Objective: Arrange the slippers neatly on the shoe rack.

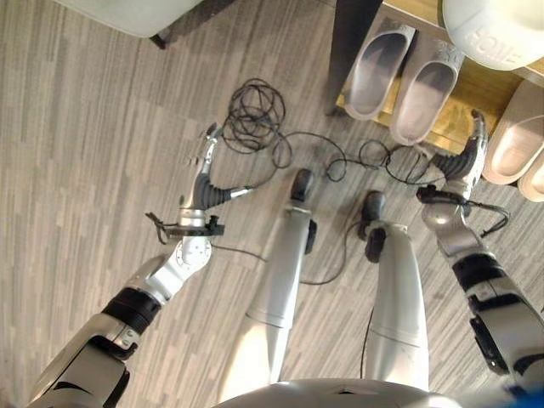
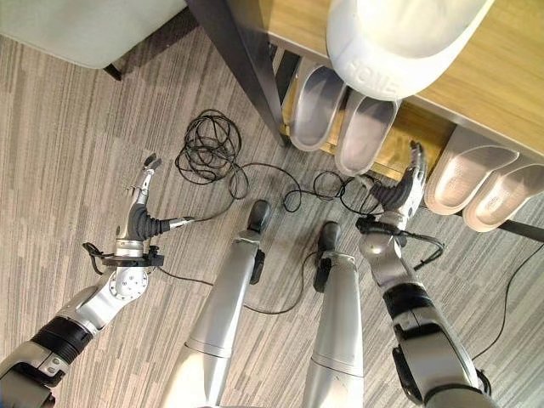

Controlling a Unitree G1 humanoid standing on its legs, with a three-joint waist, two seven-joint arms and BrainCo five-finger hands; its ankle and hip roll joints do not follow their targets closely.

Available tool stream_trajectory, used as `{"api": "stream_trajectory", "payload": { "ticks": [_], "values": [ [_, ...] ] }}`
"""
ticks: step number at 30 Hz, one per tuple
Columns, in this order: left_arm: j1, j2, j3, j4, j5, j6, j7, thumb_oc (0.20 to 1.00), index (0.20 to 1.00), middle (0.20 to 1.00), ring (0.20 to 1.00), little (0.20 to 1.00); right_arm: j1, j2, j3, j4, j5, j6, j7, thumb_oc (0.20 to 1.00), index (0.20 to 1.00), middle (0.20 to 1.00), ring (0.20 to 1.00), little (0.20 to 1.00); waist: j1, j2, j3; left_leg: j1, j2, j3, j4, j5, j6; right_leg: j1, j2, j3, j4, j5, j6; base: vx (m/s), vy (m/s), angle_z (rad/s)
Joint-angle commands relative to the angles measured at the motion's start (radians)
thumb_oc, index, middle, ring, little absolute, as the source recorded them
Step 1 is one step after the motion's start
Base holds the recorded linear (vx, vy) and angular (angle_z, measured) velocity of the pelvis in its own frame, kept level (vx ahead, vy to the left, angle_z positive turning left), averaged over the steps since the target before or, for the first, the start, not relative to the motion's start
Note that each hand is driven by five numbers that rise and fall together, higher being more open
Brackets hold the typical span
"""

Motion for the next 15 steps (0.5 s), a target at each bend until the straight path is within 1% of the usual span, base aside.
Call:
{"api": "stream_trajectory", "payload": {
  "ticks": [1,2,6,10,11,15],
  "values": [
    [0.067,0.010,0.019,-0.018,0.054,-0.015,0.020,1.000,1.000,1.000,1.000,1.000,0.064,-0.067,0.005,-0.089,-0.116,0.011,-0.007,1.000,1.000,1.000,1.000,1.000,0.006,0.036,-0.026,-0.010,0.010,0.029,-0.172,0.028,0.050,0.042,0.023,0.017,-0.087,0.035,-0.013,0.00,0.000,0.00],
    [0.084,0.013,0.017,-0.019,0.072,-0.015,0.026,1.000,1.000,1.000,1.000,1.000,0.093,-0.074,0.009,-0.081,-0.159,0.024,-0.017,1.000,1.000,1.000,1.000,1.000,0.003,0.038,-0.028,-0.013,0.010,0.027,-0.170,0.028,0.050,0.039,0.024,0.017,-0.087,0.036,-0.013,0.00,0.000,0.00],
    [0.101,0.029,0.016,-0.020,0.095,-0.016,0.063,1.000,1.000,1.000,1.000,1.000,0.093,-0.077,0.014,-0.072,-0.188,0.035,-0.043,1.000,1.000,1.000,1.000,1.000,0.002,0.042,-0.032,-0.019,0.014,0.026,-0.162,0.024,0.050,0.034,0.026,0.019,-0.088,0.036,-0.014,0.00,-0.004,-0.03],
    [0.117,0.038,0.021,-0.028,0.093,-0.019,0.076,1.000,1.000,1.000,1.000,1.000,0.085,-0.088,0.020,-0.083,-0.204,0.046,-0.054,1.000,1.000,1.000,1.000,1.000,0.001,0.044,-0.033,-0.025,0.014,0.025,-0.153,0.023,0.049,0.030,0.027,0.019,-0.084,0.035,-0.014,0.00,0.000,0.00],
    [0.125,0.044,0.022,-0.029,0.097,-0.019,0.083,1.000,1.000,1.000,1.000,1.000,0.081,-0.102,0.023,-0.094,-0.226,0.061,-0.063,1.000,1.000,1.000,1.000,1.000,0.001,0.044,-0.033,-0.027,0.014,0.024,-0.148,0.022,0.049,0.029,0.028,0.019,-0.081,0.035,-0.013,0.00,0.000,0.00],
    [0.123,0.047,0.016,-0.020,0.104,-0.016,0.089,1.000,1.000,1.000,1.000,1.000,0.041,-0.110,0.040,-0.044,-0.242,0.081,-0.078,1.000,1.000,1.000,1.000,1.000,0.004,0.044,-0.039,-0.028,0.017,0.023,-0.145,0.019,0.048,0.028,0.029,0.018,-0.078,0.034,-0.014,0.00,0.000,0.00]
  ]
}}
